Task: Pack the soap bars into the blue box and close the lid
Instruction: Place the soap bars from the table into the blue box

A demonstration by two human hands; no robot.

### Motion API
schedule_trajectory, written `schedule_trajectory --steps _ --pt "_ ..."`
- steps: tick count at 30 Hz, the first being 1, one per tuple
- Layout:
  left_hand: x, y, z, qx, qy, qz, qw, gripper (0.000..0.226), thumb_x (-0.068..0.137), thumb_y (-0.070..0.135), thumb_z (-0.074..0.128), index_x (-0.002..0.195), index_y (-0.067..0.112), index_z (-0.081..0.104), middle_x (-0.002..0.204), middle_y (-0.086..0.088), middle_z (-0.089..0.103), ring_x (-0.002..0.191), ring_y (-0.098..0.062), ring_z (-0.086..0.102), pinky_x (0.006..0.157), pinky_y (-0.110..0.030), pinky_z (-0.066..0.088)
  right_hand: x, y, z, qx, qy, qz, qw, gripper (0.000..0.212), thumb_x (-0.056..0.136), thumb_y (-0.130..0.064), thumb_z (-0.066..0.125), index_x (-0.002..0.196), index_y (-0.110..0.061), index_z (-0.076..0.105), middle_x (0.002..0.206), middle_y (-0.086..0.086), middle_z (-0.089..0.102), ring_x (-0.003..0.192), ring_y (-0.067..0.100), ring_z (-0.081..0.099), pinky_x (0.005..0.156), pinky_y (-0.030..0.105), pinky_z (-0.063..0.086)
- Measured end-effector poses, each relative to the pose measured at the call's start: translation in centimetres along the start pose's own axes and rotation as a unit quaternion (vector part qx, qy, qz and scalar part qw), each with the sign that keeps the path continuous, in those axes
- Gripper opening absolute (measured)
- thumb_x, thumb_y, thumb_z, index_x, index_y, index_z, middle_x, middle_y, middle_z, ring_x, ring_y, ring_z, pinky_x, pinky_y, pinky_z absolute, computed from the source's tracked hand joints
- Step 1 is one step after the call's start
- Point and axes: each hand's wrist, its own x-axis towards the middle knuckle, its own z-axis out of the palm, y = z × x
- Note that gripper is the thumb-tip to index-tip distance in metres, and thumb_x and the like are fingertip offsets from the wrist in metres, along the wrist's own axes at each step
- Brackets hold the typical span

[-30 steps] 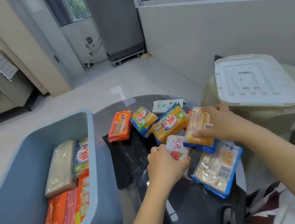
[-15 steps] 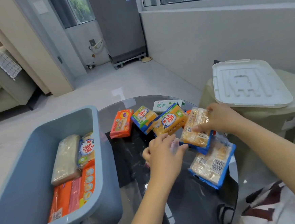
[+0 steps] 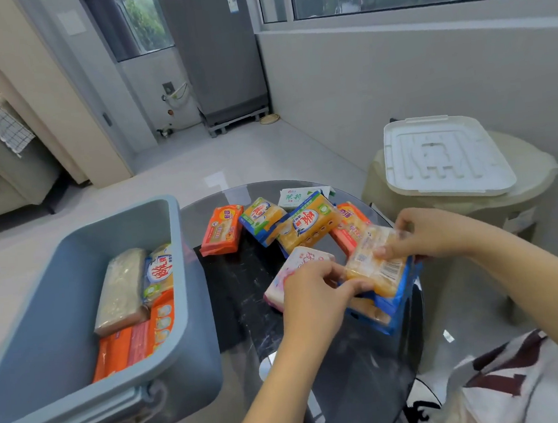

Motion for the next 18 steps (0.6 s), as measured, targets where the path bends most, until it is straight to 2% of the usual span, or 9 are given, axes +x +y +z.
schedule_trajectory --steps 3,8,11,14,16,18 --pt "-1.0 -0.5 0.9 0.009 -0.018 -0.013 1.000 0.019 0.073 0.039 0.076 0.080 0.021 0.073 0.068 0.010 0.063 0.065 -0.005 0.053 0.060 -0.022 0.043 -0.5 0.8 0.3 -0.008 0.009 -0.009 1.000 0.055 0.065 -0.052 0.075 0.098 -0.016 0.051 0.083 -0.004 0.065 0.076 0.010 0.063 0.068 0.027 0.051" --pt "-1.9 -0.8 1.5 -0.040 -0.043 -0.082 0.995 0.018 0.081 0.043 0.067 0.092 0.029 0.063 0.098 0.004 0.067 0.084 -0.013 0.063 0.072 -0.030 0.054 -0.3 0.8 0.8 -0.008 -0.001 0.000 1.000 0.064 0.073 -0.051 0.069 0.117 -0.012 0.044 0.092 -0.002 0.060 0.083 0.014 0.058 0.062 0.022 0.044" --pt "-2.4 -0.7 1.8 -0.033 -0.061 -0.139 0.988 0.034 0.085 0.057 0.053 0.101 0.028 0.057 0.106 0.001 0.063 0.086 -0.016 0.063 0.077 -0.033 0.056 0.0 0.8 0.8 0.033 -0.046 0.028 0.998 0.075 0.075 -0.052 0.067 0.127 -0.008 0.036 0.103 0.003 0.057 0.091 0.018 0.060 0.068 0.025 0.050" --pt "-2.6 -0.1 2.5 -0.084 -0.071 -0.166 0.980 0.049 0.082 0.062 0.052 0.111 0.022 0.056 0.108 -0.001 0.063 0.092 -0.017 0.062 0.085 -0.037 0.055 -0.3 0.9 1.0 0.062 -0.063 0.034 0.995 0.081 0.075 -0.053 0.066 0.131 -0.006 0.030 0.106 0.006 0.057 0.092 0.019 0.061 0.068 0.026 0.053" --pt "-2.6 0.4 3.2 -0.097 -0.051 -0.192 0.975 0.054 0.083 0.058 0.055 0.122 0.021 0.051 0.120 -0.004 0.057 0.098 -0.018 0.060 0.084 -0.032 0.051 -0.8 0.9 1.4 0.059 -0.070 0.034 0.995 0.076 0.081 -0.051 0.060 0.132 -0.006 0.026 0.106 0.007 0.056 0.090 0.017 0.060 0.071 0.025 0.053" --pt "-2.6 0.7 3.7 -0.135 -0.027 -0.213 0.967 0.051 0.086 0.050 0.057 0.128 0.022 0.048 0.127 -0.005 0.054 0.101 -0.017 0.059 0.086 -0.031 0.050 -1.3 1.0 1.6 0.066 -0.084 0.029 0.994 0.059 0.085 -0.048 0.056 0.122 -0.007 0.036 0.103 0.007 0.059 0.086 0.015 0.059 0.075 0.027 0.052"
